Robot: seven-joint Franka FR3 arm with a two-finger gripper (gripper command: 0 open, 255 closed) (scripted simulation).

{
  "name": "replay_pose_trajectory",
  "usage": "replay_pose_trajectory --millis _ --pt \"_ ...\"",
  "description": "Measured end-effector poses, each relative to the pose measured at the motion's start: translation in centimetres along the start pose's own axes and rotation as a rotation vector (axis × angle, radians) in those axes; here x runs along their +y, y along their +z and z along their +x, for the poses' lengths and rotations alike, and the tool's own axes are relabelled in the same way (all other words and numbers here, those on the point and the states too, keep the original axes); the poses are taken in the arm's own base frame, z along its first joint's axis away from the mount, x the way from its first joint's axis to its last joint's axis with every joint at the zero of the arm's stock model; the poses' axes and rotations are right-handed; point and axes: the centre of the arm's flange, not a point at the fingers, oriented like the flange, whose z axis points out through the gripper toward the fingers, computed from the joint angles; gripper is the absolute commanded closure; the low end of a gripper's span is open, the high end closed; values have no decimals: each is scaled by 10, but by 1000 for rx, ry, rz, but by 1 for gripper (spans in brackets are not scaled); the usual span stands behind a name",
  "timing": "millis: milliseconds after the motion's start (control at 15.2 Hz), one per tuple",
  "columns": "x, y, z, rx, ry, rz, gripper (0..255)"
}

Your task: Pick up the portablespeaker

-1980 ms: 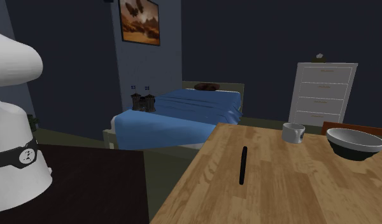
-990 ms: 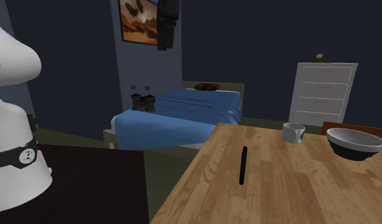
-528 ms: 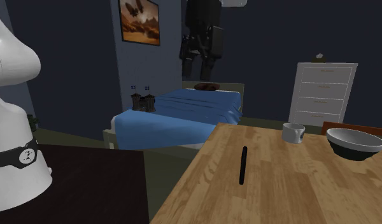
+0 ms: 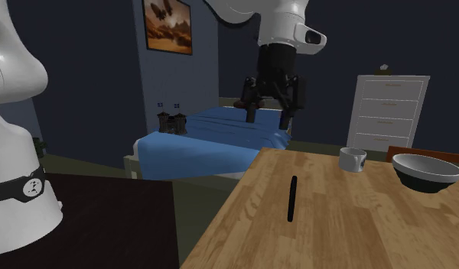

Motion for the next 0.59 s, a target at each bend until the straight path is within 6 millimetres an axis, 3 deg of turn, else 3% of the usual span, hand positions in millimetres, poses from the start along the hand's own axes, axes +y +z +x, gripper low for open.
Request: replay_pose_trajectory --millis 594 --pt "-8 68 109 -56 -259 -58 0"
